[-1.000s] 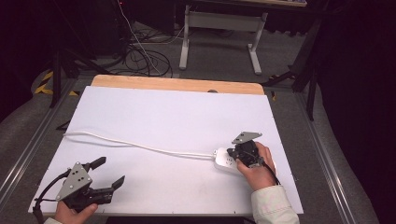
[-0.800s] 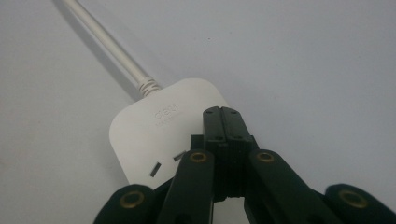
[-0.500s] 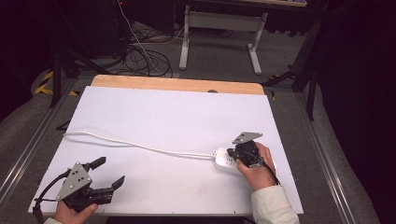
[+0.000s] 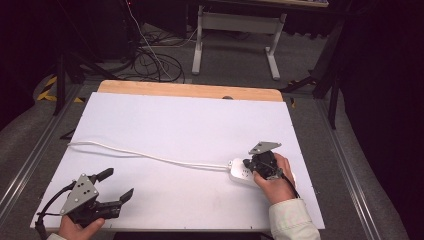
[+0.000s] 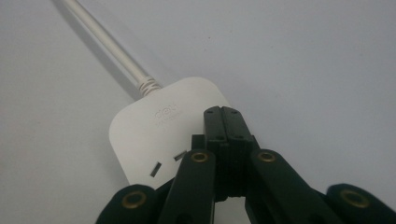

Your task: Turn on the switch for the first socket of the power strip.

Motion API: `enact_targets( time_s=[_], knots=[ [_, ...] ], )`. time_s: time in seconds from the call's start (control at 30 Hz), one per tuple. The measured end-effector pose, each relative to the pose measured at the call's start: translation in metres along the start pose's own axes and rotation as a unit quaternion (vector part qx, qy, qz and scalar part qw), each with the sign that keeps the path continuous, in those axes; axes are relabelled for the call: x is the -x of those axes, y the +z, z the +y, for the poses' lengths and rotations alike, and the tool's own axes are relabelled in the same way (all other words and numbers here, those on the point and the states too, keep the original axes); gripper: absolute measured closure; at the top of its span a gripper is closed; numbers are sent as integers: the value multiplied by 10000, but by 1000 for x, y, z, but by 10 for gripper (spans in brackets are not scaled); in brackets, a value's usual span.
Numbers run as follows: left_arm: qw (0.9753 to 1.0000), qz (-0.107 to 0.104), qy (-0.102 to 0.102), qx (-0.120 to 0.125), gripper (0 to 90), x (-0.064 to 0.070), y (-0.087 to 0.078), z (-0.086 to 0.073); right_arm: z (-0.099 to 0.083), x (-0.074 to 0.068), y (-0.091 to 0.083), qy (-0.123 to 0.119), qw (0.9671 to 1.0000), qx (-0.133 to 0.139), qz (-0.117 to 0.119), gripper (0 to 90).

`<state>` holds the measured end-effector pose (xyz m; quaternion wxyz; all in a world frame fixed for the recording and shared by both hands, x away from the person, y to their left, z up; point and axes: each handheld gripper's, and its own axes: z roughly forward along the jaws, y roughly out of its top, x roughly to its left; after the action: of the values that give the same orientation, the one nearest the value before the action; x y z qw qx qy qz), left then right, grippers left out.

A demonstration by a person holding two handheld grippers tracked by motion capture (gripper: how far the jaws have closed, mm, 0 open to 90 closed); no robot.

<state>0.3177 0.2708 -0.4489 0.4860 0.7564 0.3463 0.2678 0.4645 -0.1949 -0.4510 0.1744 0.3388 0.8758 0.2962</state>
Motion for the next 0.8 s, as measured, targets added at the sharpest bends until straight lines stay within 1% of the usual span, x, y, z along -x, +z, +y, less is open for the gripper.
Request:
enact_targets(
  time_s=[0.1,0.23,0.4,0.47,0.5,0.53,0.57,0.6,0.63,0.7,0.73,0.8],
  knots=[
    [10000,9,-7,5,153,0,0,0,0,1,0,45,10000,-10,23,900],
    [10000,-7,-26,8,153,0,0,0,0,0,1,0,10000,-7,-37,900],
    [10000,2,-5,4,153,0,0,0,0,0,1,11,10000,10,-42,900],
    [10000,3,-10,4,153,0,0,0,0,1,0,15,10000,21,-6,900],
    [10000,2,-8,6,153,0,0,0,0,-1,-2,-60,9999,54,-132,900],
    [10000,-6,-30,12,153,0,0,0,0,-1,-2,-60,9999,54,-132,900],
    [10000,-8,-64,7,154,0,0,0,0,-1,-3,-76,9998,126,-99,900],
    [10000,3,-41,0,154,-1,0,0,0,-1,-3,-76,9998,126,-99,900],
    [10000,6,-37,-1,153,-1,0,0,1,-2,-5,-66,9997,202,-124,900],
    [10000,-5,-32,9,153,0,0,0,2,-2,-11,-100,9992,364,-160,900],
    [10000,-9,-30,10,153,0,0,0,3,-1,-17,-67,9985,524,-153,900],
    [10000,-6,-42,4,153,0,1,0,4,-1,-20,-66,9982,563,-178,900]
  ],
)
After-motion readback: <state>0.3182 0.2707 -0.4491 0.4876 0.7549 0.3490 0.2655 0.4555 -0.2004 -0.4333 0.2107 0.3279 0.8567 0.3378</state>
